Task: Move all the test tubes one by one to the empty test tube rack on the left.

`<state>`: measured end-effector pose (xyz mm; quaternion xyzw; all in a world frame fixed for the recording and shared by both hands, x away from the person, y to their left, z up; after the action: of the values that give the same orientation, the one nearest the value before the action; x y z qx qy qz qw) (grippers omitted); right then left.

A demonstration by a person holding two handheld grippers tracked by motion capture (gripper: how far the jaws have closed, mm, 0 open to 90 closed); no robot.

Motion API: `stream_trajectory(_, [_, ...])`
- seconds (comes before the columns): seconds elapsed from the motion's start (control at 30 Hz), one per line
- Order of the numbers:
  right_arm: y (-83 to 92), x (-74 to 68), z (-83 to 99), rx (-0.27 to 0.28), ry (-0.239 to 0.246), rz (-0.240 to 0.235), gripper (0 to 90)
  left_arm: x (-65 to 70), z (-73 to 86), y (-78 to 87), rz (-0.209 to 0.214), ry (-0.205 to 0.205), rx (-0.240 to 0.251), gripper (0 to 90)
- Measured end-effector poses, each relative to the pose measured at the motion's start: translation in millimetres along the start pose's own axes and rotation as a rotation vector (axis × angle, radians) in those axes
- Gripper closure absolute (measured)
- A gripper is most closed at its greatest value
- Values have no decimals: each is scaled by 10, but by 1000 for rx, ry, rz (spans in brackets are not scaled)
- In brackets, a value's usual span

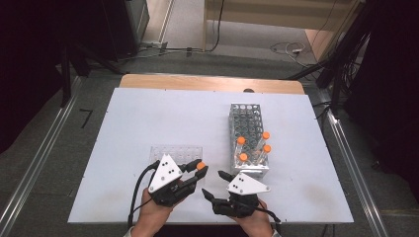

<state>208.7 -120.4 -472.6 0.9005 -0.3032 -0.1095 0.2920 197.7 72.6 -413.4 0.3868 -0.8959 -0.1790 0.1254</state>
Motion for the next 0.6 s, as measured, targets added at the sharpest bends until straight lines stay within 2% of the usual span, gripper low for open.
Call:
stream_trajectory(0.2, [-8,20,10,-22,-10,-11,241,-77,-73,96,-40,4,25,696])
stream_trajectory(0.37, [-11,10,14,-25,-1,-20,252,-136,-117,156,-73,4,35,696])
stream_trajectory(0.6, [6,16,13,-19,-2,-14,264,-217,-130,169,-99,17,45,696])
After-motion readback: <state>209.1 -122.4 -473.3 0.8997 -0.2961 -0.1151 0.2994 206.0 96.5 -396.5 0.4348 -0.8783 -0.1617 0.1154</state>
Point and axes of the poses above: each handheld gripper's, and its own axes: y roughly backward along the jaws, z roughly out of its underside, x roughly to its right, the point moved 2 cm from there along -y, roughly forward along the jaws, and after that the axes turned 7 degrees about -x, right-handed, at the moved point
